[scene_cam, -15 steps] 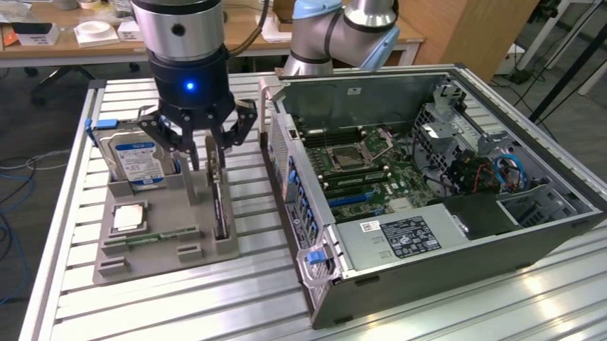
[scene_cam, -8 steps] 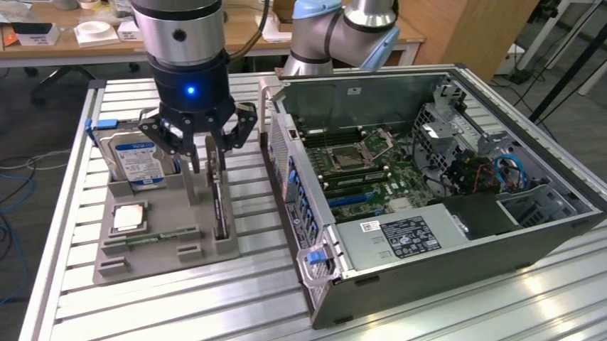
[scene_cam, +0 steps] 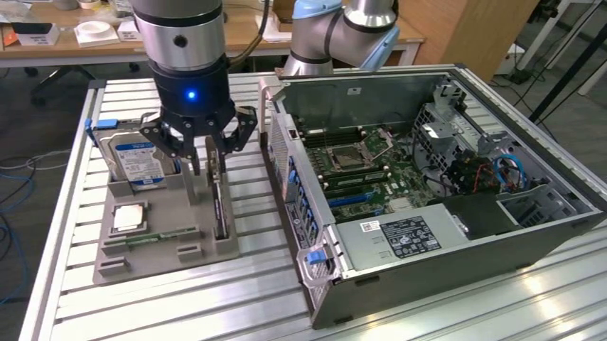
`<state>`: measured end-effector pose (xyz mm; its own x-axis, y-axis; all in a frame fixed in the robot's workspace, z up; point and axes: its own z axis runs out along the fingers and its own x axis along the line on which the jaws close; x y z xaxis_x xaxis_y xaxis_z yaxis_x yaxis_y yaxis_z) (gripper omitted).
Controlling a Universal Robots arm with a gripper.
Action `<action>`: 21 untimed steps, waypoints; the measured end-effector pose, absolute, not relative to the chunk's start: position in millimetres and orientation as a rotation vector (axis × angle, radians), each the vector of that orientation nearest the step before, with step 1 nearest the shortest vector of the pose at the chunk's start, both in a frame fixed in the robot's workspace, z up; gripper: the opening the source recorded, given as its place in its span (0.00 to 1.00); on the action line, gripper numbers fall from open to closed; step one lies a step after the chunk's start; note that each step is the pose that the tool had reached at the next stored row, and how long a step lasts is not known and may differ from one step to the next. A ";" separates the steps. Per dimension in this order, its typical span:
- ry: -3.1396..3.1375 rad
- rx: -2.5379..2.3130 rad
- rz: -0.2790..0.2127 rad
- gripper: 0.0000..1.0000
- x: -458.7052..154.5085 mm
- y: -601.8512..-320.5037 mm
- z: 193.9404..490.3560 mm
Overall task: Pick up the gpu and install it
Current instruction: 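Pick up the gpu and move the gpu toward the slot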
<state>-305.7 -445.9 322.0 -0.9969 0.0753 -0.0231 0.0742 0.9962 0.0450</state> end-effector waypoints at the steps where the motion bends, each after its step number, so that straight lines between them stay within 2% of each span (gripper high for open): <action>1: 3.114 0.117 0.069 0.42 -305.6 -446.0 321.4; 21: 3.114 0.117 0.069 0.42 -305.6 -446.7 308.1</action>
